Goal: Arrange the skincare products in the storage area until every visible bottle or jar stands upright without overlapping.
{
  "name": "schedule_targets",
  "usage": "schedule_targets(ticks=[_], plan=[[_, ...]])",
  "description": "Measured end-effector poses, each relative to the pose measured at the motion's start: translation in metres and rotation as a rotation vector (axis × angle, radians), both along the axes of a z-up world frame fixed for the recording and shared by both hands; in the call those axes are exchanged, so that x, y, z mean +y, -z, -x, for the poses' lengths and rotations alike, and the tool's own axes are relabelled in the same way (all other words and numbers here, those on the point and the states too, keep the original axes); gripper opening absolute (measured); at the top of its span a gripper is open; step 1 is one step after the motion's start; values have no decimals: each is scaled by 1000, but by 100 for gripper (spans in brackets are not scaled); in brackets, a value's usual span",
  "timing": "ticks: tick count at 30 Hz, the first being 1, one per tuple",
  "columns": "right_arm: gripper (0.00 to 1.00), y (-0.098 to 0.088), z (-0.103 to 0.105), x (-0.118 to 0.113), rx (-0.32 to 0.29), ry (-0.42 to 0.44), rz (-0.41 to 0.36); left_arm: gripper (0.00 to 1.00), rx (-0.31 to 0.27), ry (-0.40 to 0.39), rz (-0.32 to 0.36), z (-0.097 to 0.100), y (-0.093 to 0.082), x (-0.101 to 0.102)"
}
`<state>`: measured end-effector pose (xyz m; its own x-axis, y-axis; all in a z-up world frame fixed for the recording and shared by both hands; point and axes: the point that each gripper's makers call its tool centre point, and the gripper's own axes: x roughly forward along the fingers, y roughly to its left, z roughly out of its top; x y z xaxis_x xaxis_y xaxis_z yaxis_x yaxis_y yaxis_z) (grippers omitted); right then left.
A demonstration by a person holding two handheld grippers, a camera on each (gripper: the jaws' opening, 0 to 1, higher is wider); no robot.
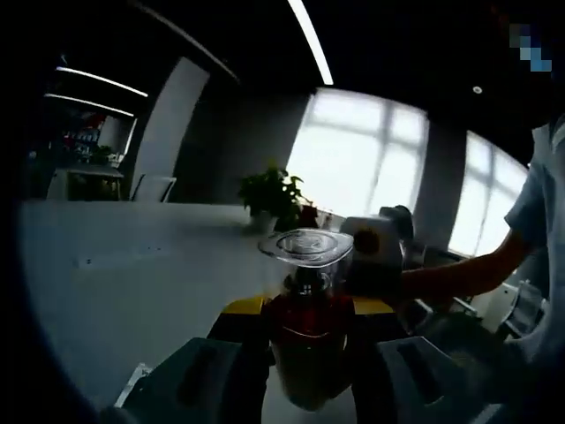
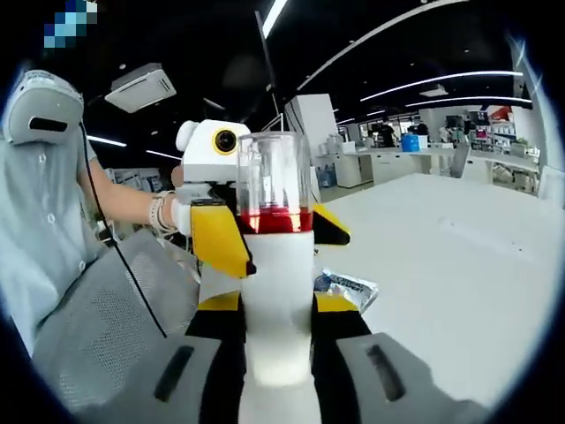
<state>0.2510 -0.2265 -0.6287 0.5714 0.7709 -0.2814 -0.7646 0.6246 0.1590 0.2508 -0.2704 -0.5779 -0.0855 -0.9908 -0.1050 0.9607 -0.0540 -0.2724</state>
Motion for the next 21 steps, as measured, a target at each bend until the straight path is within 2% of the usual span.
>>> schedule_targets(ticks=[3,10,18,21], plan=[[26,15,-1,-4,0,3,56,30,-48,-1,-46,2,14,-6],[26,39,-3,-10,-24,-5,132,30,-100,-3,-107,3,37,-12],[26,58,-7,-13,-30,-20,179,30,-143,-18,-161,4,57,-18],[26,58,-11,-16,-40,-8,160,30,-149,-31,-149,2,54,-19]])
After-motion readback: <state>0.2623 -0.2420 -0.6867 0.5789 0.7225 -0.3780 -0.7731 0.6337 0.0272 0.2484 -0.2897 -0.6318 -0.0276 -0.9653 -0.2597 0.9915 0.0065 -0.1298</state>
